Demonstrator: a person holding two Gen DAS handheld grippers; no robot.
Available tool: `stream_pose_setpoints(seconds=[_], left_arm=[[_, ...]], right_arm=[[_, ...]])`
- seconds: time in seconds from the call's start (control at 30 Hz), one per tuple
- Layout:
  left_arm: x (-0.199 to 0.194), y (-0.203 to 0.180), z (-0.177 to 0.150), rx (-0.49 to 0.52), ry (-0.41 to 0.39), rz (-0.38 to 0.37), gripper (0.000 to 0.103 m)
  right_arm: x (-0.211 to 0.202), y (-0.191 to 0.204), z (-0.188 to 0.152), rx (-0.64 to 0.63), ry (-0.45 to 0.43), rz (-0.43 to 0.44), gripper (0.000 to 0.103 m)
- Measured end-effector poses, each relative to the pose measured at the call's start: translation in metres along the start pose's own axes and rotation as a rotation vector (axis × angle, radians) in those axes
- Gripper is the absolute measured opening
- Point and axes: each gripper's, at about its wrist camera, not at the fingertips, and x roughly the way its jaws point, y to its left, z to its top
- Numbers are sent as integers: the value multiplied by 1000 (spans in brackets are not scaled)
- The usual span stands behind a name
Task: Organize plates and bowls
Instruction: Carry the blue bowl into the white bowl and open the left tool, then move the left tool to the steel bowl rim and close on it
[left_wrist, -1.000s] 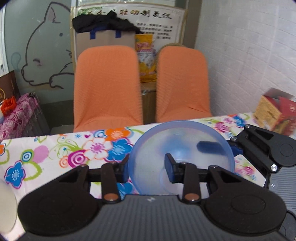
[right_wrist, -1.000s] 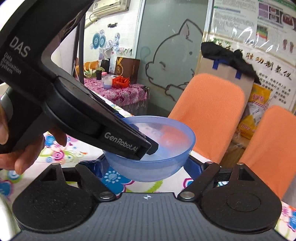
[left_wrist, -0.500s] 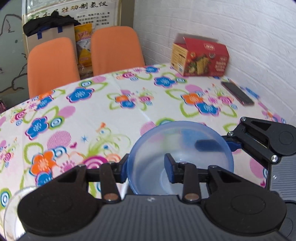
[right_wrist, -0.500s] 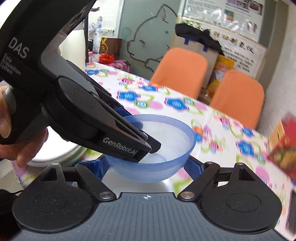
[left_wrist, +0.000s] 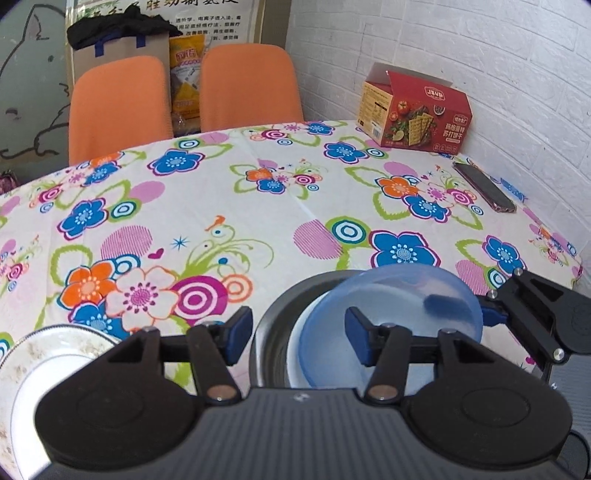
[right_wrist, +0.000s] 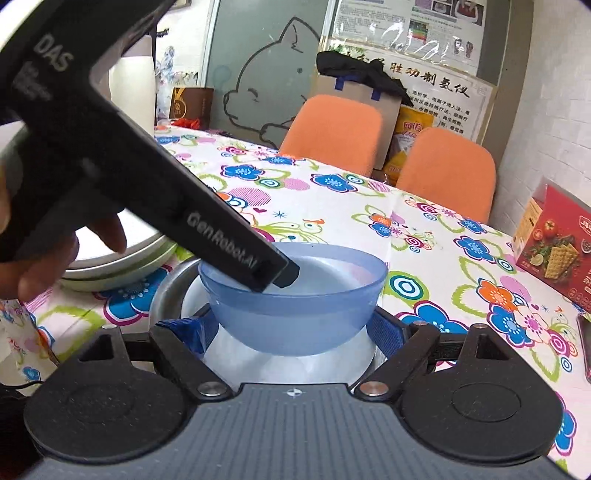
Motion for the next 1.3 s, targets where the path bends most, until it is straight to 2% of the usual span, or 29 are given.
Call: stream_pose_setpoints(seconds=[0.27,0.57,0.67,0.73,0.77,0.83,0.9,1.03,1.23,1.3], left_arm=[[-17,14,5,-49,-62,11,56],[-25,20,6,-72,-75,13,56],[-24,21,8,-80,-78,16,56],[-23,21,10,-88,-77,13,56],[-24,20,10,-87,-79,13,56],[-27,21,9,-86,-85,14,57],[-28,22,8,-88,-86,17,57],[-28,26,7,-107,-83,22,57],[-29,29,2,-103,-58,27,58],[-29,28,-2,-92,-44,30,58]], right_arm=[[-13,3,-8,55,22,-33,74],[-13,12,-2,53,11,-39,75],[-17,12,-4,61,34,-66,75],[-29,12,-1,58,-55,-66,75],[-29,9,0,68,-71,-59,75],[-24,4,3,101,-12,-72,75],[-31,5,1,92,-48,-64,75],[-33,6,-6,117,-17,-46,76],[-61,5,0,149,-100,-75,76],[-60,-1,1,157,-93,-94,76]])
